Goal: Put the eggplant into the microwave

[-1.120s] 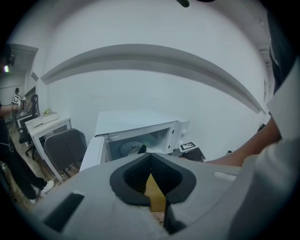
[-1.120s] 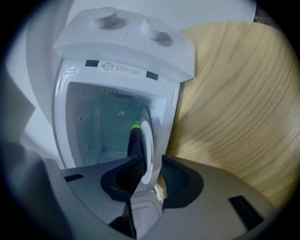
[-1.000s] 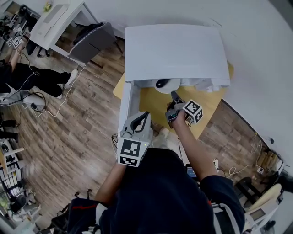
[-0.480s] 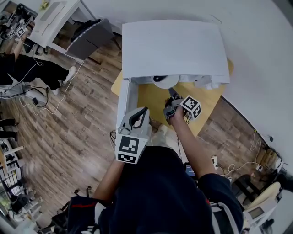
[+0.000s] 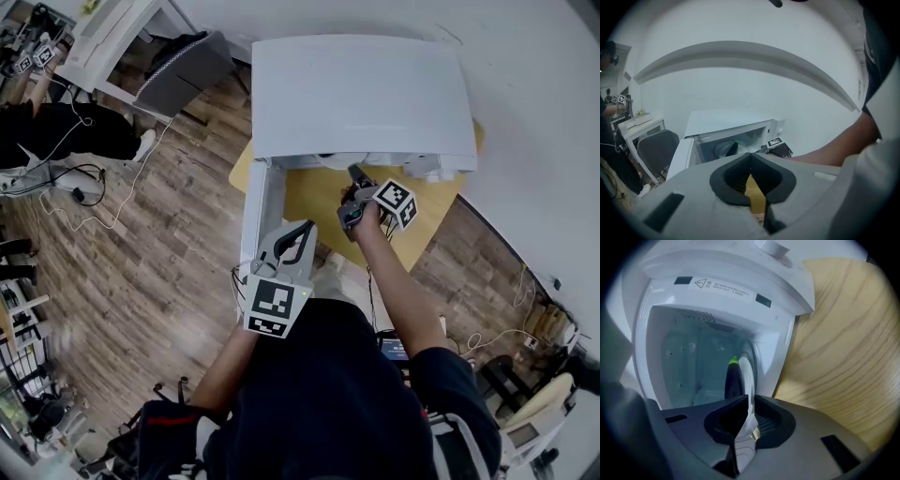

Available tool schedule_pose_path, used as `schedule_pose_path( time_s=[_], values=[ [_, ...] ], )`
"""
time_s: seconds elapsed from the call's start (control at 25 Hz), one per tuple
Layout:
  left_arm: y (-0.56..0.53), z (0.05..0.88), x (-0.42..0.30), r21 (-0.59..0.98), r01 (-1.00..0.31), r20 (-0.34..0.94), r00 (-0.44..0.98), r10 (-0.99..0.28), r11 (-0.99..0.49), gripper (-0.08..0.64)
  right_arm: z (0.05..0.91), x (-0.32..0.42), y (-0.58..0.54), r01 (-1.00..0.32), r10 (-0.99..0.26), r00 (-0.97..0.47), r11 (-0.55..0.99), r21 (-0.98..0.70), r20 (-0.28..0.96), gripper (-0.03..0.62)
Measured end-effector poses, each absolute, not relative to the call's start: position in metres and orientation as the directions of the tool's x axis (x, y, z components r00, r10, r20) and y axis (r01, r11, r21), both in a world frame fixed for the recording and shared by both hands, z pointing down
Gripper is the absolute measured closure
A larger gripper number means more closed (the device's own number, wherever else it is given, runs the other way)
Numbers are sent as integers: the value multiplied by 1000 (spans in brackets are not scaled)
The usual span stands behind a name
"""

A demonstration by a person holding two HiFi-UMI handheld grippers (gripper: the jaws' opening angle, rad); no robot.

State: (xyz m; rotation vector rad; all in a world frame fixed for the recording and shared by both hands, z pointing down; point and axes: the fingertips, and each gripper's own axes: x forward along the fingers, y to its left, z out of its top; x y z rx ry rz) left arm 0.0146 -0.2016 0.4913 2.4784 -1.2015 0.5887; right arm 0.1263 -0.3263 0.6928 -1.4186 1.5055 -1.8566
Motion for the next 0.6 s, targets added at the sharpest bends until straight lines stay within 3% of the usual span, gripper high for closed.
schedule_pose_path(
  time_s=[0.6],
  values=[
    [-203, 488, 10, 116, -801, 494, 560, -665, -588, 546, 696, 118, -340, -298, -771, -409, -393, -870, 488, 555]
  ],
)
